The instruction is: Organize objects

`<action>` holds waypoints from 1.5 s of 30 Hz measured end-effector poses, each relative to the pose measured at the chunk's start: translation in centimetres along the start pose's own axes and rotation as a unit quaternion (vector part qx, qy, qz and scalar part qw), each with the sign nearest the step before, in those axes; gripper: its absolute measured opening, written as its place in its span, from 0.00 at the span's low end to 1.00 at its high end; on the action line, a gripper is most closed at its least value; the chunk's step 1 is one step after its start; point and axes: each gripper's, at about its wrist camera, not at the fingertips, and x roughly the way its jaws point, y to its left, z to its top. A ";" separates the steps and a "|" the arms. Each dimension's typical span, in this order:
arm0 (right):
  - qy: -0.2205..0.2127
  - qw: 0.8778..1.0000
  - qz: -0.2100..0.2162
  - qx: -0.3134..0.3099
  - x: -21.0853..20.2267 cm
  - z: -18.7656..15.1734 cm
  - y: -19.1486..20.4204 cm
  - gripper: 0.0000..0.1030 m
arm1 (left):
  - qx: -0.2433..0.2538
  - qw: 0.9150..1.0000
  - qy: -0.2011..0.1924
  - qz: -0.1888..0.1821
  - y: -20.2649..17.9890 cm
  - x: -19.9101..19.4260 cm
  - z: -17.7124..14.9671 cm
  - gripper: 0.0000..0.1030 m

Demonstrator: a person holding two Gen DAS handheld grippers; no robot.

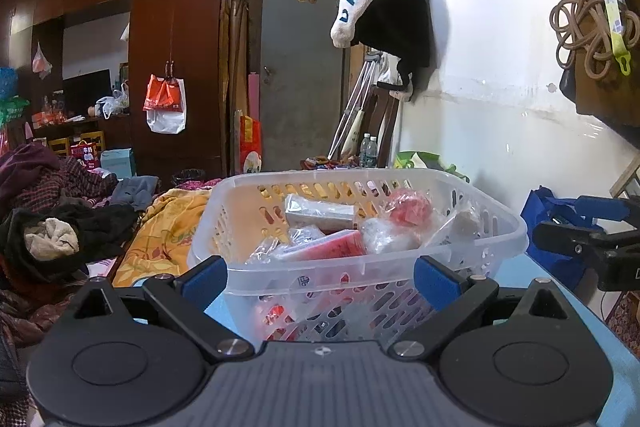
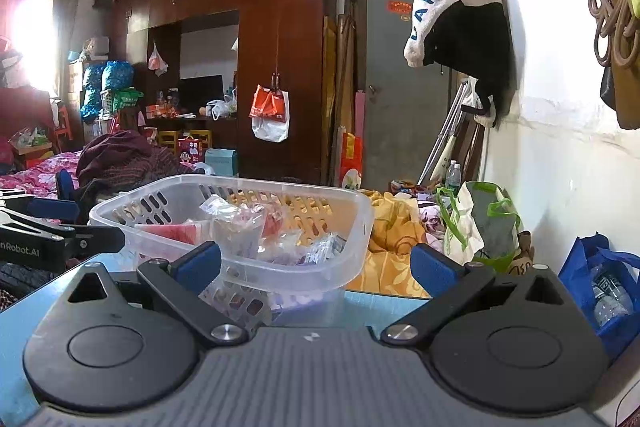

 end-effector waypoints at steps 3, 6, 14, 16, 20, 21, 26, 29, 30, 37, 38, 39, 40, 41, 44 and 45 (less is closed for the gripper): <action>-0.002 1.000 -0.001 -0.001 -0.1 0.0 -0.1 1.00 | -0.001 1.000 -0.001 -0.002 0.0 -0.1 0.1 0.98; -0.002 1.000 -0.002 0.001 -0.1 0.0 -0.1 1.00 | -0.005 1.000 0.001 -0.002 0.1 -0.1 0.2 0.98; -0.001 1.000 -0.002 -0.002 -0.2 0.1 -0.1 1.00 | -0.007 1.000 0.004 -0.011 0.0 -0.1 0.2 0.98; -0.002 1.000 -0.002 -0.002 -0.3 0.1 -0.1 1.00 | -0.005 1.000 0.004 -0.011 -0.1 -0.1 0.2 0.98; -0.002 1.000 -0.002 -0.002 -0.3 0.1 -0.2 1.00 | -0.005 1.000 0.006 -0.013 -0.1 0.1 0.1 0.98; -0.002 1.000 -0.003 -0.002 -0.3 0.1 -0.1 1.00 | -0.006 1.000 0.006 -0.014 -0.1 0.1 0.1 0.98; -0.002 1.000 -0.002 -0.001 -0.2 0.1 -0.3 1.00 | -0.006 1.000 0.008 -0.018 -0.3 0.2 0.0 0.98; 0.000 1.000 -0.002 -0.002 -0.2 0.1 -0.4 1.00 | -0.004 1.000 0.008 -0.018 -0.4 0.1 -0.1 0.98; 0.000 1.000 -0.003 -0.004 -0.2 0.1 -0.4 1.00 | -0.003 1.000 0.007 -0.017 -0.4 0.1 0.0 0.98; -0.002 1.000 -0.003 -0.004 -0.4 0.1 -0.2 1.00 | -0.006 1.000 0.009 -0.018 -0.2 0.1 0.0 0.98; -0.002 1.000 -0.003 -0.005 -0.4 0.2 -0.2 1.00 | -0.006 1.000 0.009 -0.018 -0.2 0.0 0.1 0.98; -0.002 1.000 -0.002 -0.005 -0.4 0.1 -0.2 1.00 | -0.006 1.000 0.008 -0.018 -0.3 0.0 0.1 0.98; -0.002 1.000 -0.002 -0.004 -0.4 0.1 -0.2 1.00 | -0.005 1.000 0.008 -0.019 -0.3 -0.1 0.1 0.98; -0.002 1.000 -0.001 -0.004 -0.3 0.1 -0.1 1.00 | -0.004 1.000 0.008 -0.019 -0.4 -0.2 0.1 0.98; -0.002 1.000 -0.001 -0.006 -0.3 0.1 -0.1 1.00 | -0.002 1.000 0.007 -0.019 -0.5 -0.2 0.1 0.98; -0.002 1.000 -0.001 -0.007 -0.3 0.1 -0.1 1.00 | -0.002 1.000 0.007 -0.019 -0.5 -0.2 0.1 0.98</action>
